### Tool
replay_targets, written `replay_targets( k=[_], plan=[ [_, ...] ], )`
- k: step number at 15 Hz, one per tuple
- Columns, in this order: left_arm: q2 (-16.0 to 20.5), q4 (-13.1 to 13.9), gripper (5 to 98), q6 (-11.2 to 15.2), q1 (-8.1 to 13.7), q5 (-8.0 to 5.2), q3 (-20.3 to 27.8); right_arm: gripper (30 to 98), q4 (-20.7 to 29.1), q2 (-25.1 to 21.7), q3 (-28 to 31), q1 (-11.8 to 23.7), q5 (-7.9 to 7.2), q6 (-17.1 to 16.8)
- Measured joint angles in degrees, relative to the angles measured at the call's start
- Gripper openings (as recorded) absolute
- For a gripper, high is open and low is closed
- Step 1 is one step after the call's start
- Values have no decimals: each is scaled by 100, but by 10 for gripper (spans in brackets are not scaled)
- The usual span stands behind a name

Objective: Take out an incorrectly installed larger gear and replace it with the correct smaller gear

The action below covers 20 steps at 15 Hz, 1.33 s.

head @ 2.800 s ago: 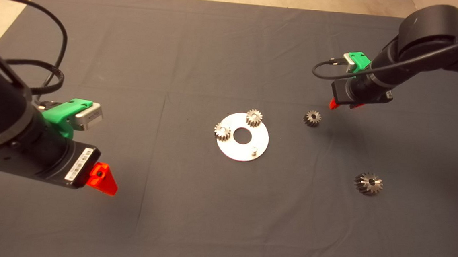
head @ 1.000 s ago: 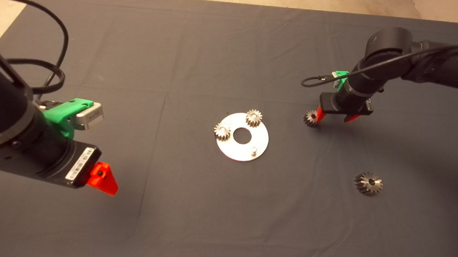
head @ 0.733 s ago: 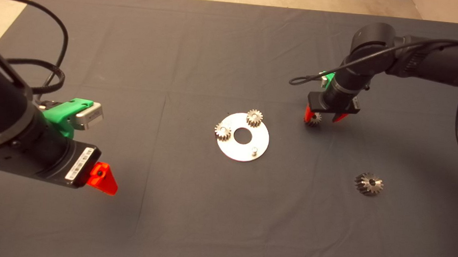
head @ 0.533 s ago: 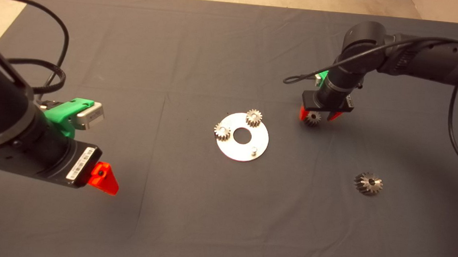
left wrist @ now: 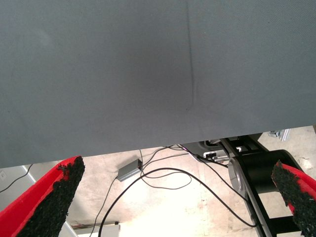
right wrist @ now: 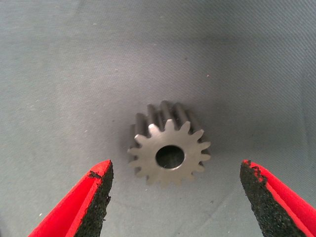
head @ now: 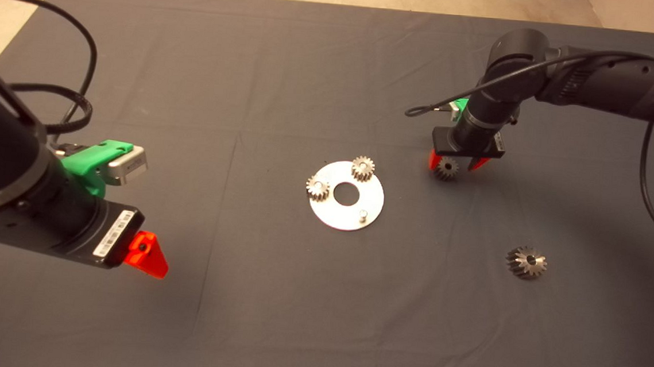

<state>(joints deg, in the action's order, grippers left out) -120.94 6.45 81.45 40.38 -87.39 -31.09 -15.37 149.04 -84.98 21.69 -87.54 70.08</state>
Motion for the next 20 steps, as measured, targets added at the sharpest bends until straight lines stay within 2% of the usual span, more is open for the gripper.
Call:
replay_targets(
  k=[4,8,14,17,18,20],
  plan=[
    [12,0,979,1,-2,0,11,681,-2,2,-184,-44,3,-127],
    [13,0,979,2,0,-6,11,681,-6,21,-210,-232,-2,-136],
    [13,1,979,0,0,-1,11,681,-9,51,-229,-232,-20,-182],
    [11,0,979,-2,0,-1,5,681,-67,202,-325,-218,-107,-234],
    [2,0,979,-5,0,0,5,681,-67,258,-336,-217,-41,-239],
    [0,0,979,-5,0,-1,5,681,-67,381,-364,-210,-49,-258]
  ],
)
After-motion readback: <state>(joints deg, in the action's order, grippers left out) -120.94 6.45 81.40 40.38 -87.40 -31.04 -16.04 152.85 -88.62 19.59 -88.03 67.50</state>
